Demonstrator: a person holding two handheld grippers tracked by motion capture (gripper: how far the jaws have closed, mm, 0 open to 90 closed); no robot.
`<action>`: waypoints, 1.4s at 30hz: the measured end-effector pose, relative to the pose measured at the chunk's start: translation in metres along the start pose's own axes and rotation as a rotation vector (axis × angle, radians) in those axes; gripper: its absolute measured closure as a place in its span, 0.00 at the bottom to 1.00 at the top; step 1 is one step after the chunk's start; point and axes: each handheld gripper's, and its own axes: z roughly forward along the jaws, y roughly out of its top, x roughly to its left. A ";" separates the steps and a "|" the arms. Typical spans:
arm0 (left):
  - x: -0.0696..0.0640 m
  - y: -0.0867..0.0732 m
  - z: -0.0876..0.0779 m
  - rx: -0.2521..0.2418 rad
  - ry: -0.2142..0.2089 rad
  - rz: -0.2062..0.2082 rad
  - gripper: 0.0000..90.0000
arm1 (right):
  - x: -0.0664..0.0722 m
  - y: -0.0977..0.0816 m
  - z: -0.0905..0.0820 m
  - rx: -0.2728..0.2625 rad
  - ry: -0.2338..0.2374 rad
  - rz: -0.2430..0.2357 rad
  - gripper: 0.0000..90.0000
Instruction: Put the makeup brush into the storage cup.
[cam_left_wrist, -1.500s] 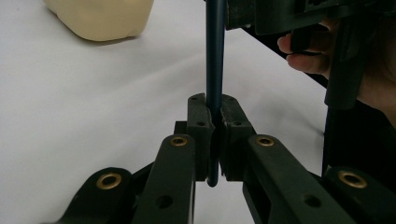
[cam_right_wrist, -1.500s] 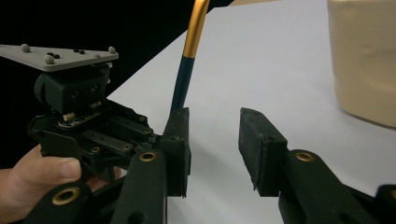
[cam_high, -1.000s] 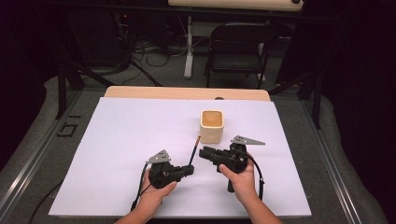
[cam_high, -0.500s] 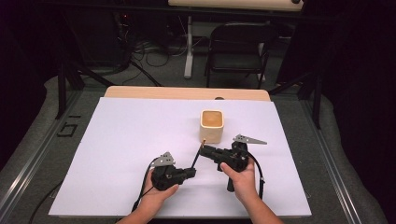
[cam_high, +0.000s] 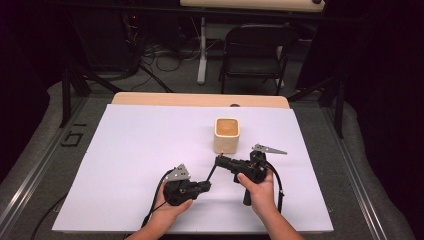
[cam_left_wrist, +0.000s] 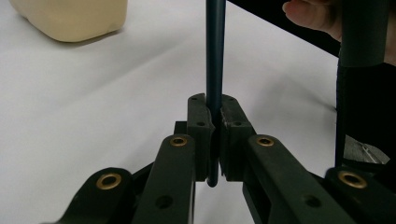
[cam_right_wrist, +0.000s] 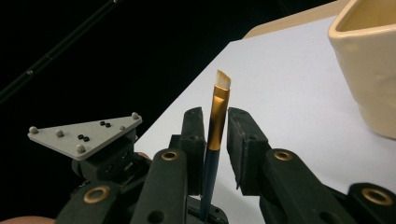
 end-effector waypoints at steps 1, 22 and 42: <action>0.000 0.000 0.000 0.000 -0.001 0.000 0.94 | -0.001 0.000 0.001 -0.010 0.006 0.008 0.86; -0.001 0.000 0.001 0.000 -0.003 0.000 0.94 | -0.002 -0.001 -0.001 -0.011 0.019 0.024 0.93; 0.009 0.000 -0.009 -0.021 0.080 -0.051 0.57 | 0.003 0.003 -0.008 -0.037 -0.065 -0.105 0.94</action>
